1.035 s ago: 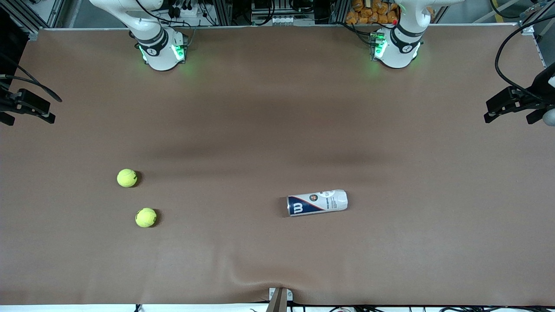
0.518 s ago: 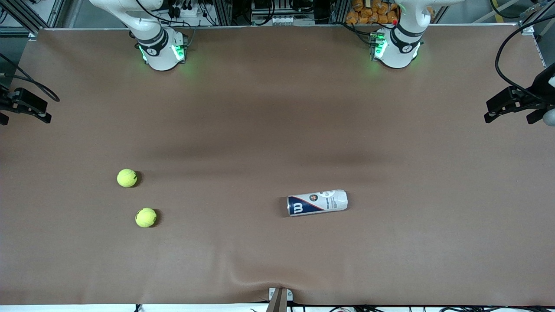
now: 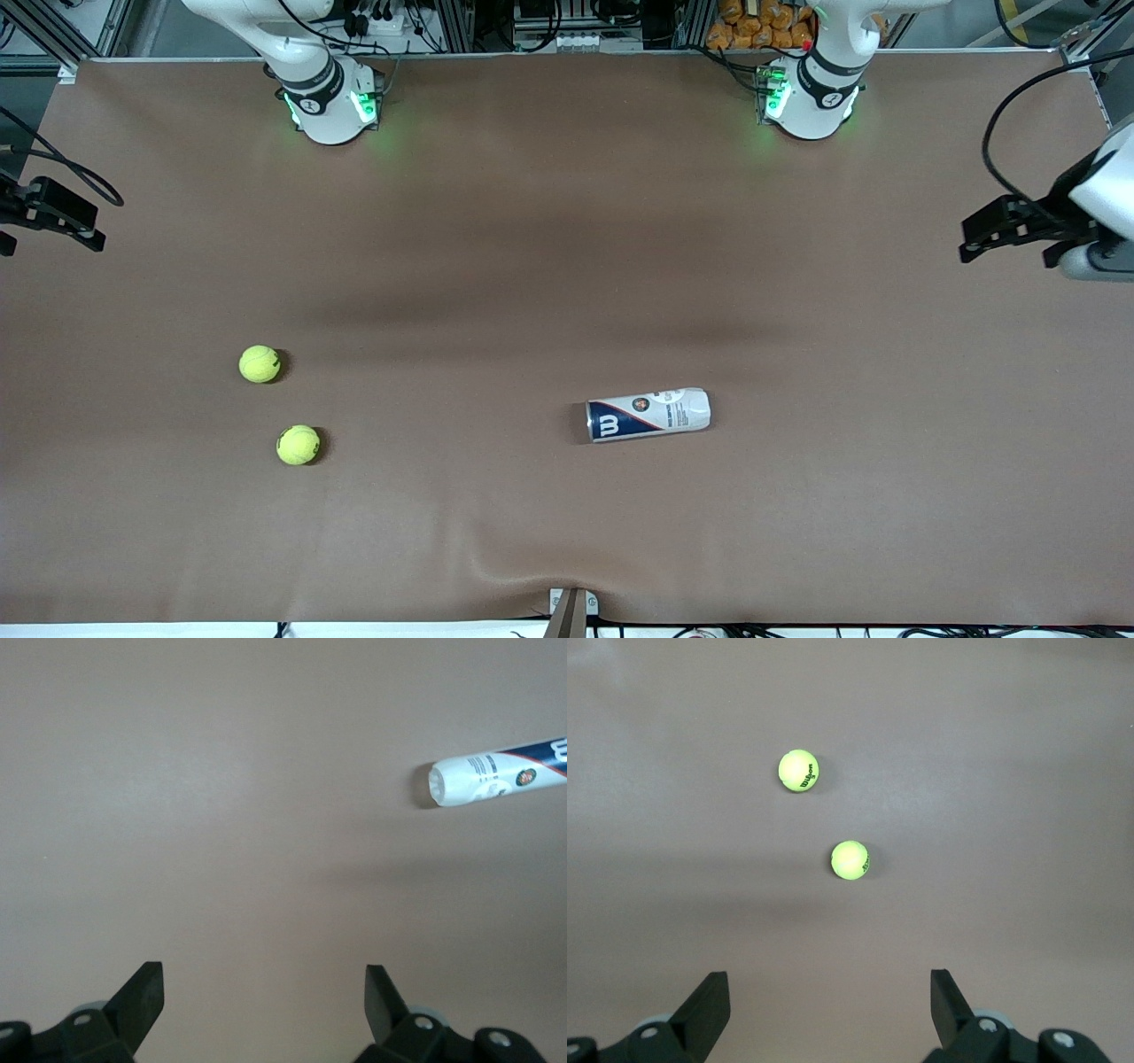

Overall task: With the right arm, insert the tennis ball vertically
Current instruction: 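Reach the left gripper down to the lying Wilson can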

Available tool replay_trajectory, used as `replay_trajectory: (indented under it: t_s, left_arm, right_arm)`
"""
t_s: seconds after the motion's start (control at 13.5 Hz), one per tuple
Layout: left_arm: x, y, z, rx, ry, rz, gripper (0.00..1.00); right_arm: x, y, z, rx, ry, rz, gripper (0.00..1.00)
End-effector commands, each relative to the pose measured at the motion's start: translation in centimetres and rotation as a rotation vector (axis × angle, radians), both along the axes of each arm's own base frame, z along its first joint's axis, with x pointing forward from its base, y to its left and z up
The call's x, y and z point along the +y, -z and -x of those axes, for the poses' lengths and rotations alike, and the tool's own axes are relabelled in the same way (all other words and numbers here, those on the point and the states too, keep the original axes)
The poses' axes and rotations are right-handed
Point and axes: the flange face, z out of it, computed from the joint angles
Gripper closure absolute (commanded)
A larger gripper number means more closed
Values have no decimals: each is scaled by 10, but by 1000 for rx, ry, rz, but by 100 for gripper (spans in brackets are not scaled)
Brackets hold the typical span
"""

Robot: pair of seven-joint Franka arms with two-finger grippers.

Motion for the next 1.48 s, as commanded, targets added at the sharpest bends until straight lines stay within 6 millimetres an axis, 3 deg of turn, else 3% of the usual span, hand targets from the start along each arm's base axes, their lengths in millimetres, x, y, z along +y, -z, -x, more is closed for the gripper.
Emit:
replay_trajectory:
  t_s: [0.0, 0.37, 0.67, 1.04, 1.26, 1.41]
  left_arm:
    - [-33, 18, -10, 25, 77, -1, 0]
    - [-108, 51, -15, 36, 274, -9, 0]
    - [-148, 80, -26, 8, 487, -4, 0]
    - [-205, 138, -37, -6, 739, 2, 0]
    - [-257, 180, -36, -34, 862, -4, 0]
    - [-269, 208, -44, -61, 889, -24, 0]
  right_arm:
    - [-10, -11, 2, -19, -1, 14, 0]
    - [-28, -18, 4, -34, -9, 15, 0]
    - [-22, -19, 4, -33, -14, 9, 0]
    - [-21, -23, 7, -29, -12, 5, 0]
    - [-11, -30, 11, -22, -26, 22, 0]
    - [-12, -31, 12, -23, -24, 9, 0]
